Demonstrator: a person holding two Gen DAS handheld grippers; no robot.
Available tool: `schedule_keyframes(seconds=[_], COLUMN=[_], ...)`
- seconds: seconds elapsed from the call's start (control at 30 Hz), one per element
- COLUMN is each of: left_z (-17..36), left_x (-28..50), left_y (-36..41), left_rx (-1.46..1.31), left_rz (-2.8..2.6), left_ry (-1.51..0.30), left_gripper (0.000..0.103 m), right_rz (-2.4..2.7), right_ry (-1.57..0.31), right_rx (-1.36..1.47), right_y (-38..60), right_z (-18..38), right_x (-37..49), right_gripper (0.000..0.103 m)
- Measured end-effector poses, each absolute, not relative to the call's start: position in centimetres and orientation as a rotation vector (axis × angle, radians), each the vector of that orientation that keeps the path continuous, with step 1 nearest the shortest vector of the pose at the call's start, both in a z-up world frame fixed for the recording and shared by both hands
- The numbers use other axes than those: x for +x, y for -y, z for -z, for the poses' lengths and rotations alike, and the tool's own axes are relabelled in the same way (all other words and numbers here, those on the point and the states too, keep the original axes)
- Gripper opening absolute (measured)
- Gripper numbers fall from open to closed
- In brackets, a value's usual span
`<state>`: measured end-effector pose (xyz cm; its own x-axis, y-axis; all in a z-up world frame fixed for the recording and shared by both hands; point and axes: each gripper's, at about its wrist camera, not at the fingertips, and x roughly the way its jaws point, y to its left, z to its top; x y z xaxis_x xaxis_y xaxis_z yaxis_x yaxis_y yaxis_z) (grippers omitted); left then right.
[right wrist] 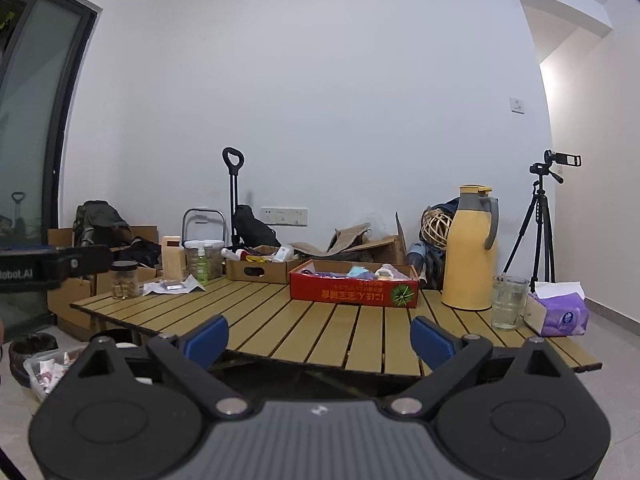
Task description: Organize soft objects
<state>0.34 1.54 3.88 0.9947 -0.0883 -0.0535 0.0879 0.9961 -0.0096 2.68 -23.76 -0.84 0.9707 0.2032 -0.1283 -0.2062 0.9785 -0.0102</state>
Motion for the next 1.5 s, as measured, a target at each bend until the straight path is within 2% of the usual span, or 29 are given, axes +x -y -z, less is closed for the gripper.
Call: schedule_keyframes(seconds=[0.57, 0.8, 1.5], left_z=[-2.6, -2.6, -2.6], left_x=[-4.7, -5.7, -7.0], left_y=[-2.7, -2.8, -3.2], left_rx=[-0.018, -0.018, -0.03], left_rz=[0.082, 0.089, 0.092], left_ry=[-0.047, -0.038, -0.019], left_gripper=[0.103, 0.103, 0.103], right_rz=[-0.241, -0.216, -0.205], right_ry=[-0.124, -0.126, -0.096], right_rx=[-0.017, 0.0, -0.006], right_y=[22.5, 23.0, 23.0], right_z=[1.1, 1.1, 1.1], right_x=[-2.1, -3.2, -4.9], right_gripper=[0.098, 0.103, 0.103])
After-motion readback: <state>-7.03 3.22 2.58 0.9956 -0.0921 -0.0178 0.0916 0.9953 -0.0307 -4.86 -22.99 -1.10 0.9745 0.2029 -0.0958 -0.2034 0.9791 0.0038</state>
